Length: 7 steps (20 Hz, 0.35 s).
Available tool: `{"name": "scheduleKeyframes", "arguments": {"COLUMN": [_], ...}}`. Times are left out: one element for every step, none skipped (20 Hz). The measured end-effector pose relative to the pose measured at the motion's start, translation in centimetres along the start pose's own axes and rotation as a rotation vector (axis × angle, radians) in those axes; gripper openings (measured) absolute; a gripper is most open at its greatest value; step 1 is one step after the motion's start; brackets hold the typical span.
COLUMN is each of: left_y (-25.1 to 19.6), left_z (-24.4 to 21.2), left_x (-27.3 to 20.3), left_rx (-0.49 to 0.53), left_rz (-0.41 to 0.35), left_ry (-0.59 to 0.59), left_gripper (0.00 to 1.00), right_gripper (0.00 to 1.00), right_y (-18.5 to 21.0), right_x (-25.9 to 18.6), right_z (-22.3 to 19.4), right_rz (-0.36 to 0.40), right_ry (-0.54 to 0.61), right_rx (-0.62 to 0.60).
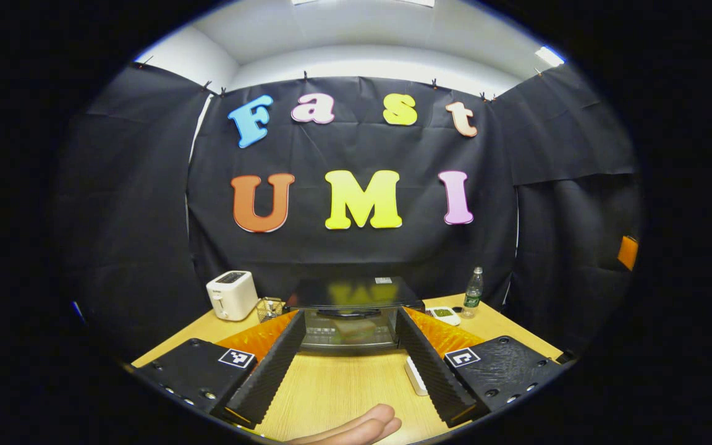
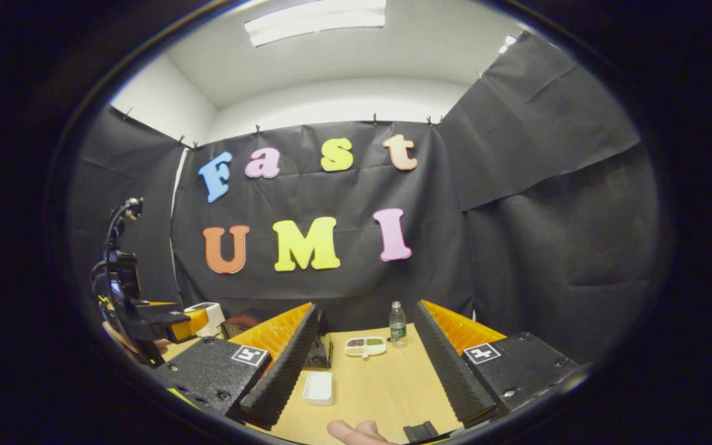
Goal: Open the electric oven with the left hand, put the food in, and close the electric oven.
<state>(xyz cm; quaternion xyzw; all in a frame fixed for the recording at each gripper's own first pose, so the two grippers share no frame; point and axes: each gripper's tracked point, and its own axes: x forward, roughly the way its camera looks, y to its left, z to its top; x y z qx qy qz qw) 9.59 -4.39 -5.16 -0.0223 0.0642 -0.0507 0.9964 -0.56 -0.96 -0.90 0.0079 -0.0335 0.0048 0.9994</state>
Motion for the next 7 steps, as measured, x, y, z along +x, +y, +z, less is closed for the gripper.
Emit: {"name": "scheduleKeyframes", "arguments": {"left_y": [0.1,0.2,0.3,0.3,0.4,0.7,1.2], "left_z": [1.1,1.8,2.4,2.5,2.3,2.1,2.0], "left_x": [-1.5,-3.2,-4.8,-6.2,-7.5,-8.8,-9.8], "left_rx": [-0.004,-0.011,-0.017,-0.015,-0.005,0.007,0.006], "left_rz": [0.012,0.022,0.024,0.023,0.028,0.034,0.049], "left_ry": [-0.029,-0.054,-0.078,-0.088,-0.089,-0.094,-0.100], "left_gripper": [0.96,0.96,0.96,0.96,0.96,0.96,0.96], "right_gripper": [1.00,1.00,0.90,0.89,1.00,1.00,1.00], "right_y": [0.2,0.3,0.0,-0.2,-0.2,-0.5,-1.1], "right_x": [-0.5,-0.9,-1.2,-1.3,-1.6,-1.7,-1.7], "right_z": [-0.2,-0.4,-0.6,-1.0,-1.4,-1.5,-1.6], "right_rz": [0.004,0.008,0.002,-0.005,-0.011,-0.028,-0.042], "right_ry": [-0.001,0.000,-0.001,0.002,0.001,-0.004,-0.006], "right_rx": [-0.009,-0.018,-0.029,-0.044,-0.062,-0.082,-0.098]}}
